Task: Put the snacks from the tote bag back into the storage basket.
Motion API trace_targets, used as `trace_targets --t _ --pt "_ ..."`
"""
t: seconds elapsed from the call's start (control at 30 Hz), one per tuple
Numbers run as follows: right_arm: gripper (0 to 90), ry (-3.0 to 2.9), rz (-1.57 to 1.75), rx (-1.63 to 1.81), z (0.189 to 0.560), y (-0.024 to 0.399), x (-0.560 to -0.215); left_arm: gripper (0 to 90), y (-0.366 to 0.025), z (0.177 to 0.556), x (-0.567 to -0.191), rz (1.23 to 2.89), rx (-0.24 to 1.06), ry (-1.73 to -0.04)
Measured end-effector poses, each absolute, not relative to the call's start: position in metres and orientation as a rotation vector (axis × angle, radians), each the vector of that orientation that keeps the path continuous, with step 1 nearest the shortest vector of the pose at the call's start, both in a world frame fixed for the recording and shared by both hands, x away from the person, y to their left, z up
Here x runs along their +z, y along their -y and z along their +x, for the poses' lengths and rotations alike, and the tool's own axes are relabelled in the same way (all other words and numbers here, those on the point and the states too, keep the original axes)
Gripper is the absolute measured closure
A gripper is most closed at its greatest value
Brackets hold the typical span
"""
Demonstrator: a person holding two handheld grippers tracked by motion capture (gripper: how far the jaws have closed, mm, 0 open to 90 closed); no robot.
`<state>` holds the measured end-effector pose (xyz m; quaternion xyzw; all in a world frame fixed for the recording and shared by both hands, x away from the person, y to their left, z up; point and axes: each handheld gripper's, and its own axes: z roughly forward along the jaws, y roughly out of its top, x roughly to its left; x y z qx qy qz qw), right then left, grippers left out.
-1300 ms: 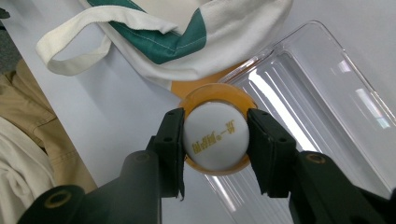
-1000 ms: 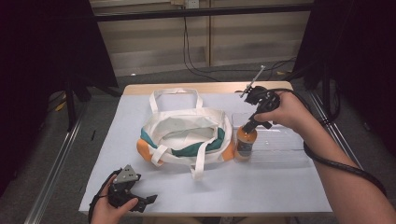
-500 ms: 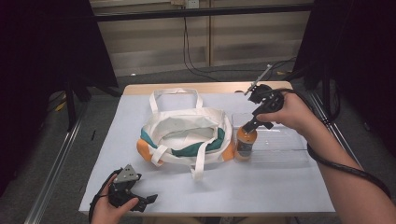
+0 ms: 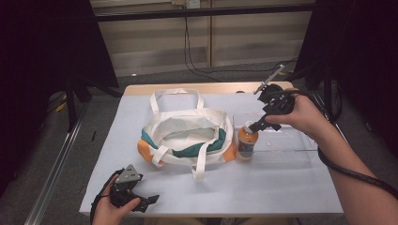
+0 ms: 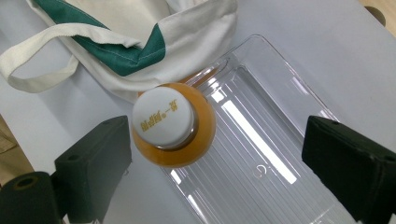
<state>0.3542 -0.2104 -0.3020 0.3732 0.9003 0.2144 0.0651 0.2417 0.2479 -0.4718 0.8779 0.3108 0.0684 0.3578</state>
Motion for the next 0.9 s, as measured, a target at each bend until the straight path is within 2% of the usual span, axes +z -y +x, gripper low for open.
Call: trace_targets --t 0.9 --pt "7.7 -2.662 1.128 0.824 0.335 0.232 -0.316 1.4 -0.248 0.241 -0.472 2.266 0.172 -0.809"
